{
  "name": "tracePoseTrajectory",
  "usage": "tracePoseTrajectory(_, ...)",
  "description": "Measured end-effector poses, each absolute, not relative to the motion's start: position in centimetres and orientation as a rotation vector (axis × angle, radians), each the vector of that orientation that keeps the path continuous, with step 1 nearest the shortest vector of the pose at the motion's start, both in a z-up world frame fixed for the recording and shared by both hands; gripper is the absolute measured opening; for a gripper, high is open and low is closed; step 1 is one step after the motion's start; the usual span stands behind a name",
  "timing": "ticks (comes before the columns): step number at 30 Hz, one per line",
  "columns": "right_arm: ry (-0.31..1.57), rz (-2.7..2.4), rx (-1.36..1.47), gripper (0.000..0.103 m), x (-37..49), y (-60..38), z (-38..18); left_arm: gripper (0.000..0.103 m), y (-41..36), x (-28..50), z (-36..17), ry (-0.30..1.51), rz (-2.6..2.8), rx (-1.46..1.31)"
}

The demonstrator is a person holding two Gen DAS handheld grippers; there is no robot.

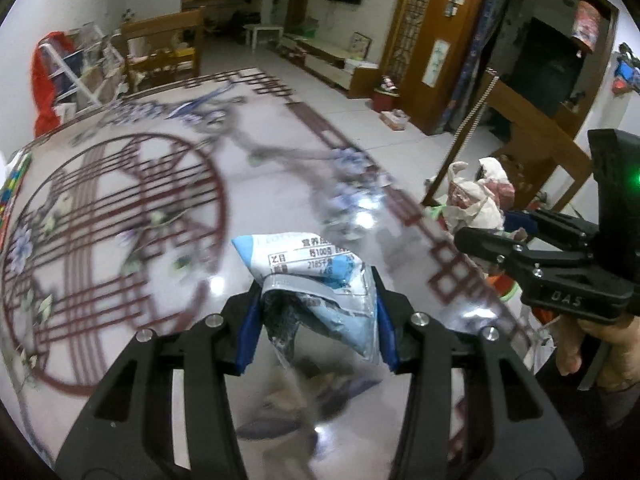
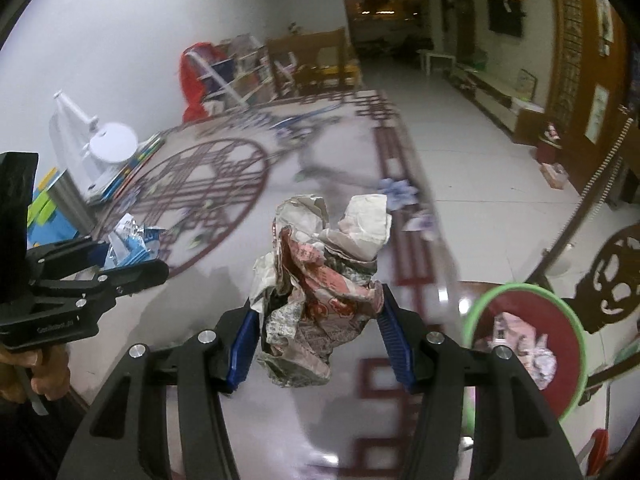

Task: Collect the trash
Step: 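Carry the crumpled paper and blue wrapper over the bin, then open both grippers to drop the paper and wrapper into the bin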

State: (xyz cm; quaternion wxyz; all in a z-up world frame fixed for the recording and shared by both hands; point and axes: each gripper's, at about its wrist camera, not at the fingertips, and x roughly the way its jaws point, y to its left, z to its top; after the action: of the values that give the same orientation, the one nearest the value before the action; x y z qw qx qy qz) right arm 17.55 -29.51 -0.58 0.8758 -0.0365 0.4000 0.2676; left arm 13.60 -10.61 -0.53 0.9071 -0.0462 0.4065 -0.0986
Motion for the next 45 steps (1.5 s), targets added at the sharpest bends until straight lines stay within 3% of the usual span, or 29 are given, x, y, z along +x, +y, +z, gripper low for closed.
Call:
tracePoseTrajectory(11, 0.803, 0.387, -0.009, 0.053, 20.2, -39.2, 1.2, 0.046, -19.1, 18.1, 0.9, 0.82, -0.353, -0.088)
tracePoseTrajectory(24, 0.838, 0.202, 0.105, 0.053, 22.6, -50.2, -0.5, 0.046, -29.2, 21.4, 0.7, 0.829, -0.509, -0.016)
tracePoseTrajectory(45, 0.895, 0.106, 0.153, 0.053, 24.4, -53.7, -3.3, 0.047, -37.8, 23.8, -4.9, 0.928, -0.578, 0.076)
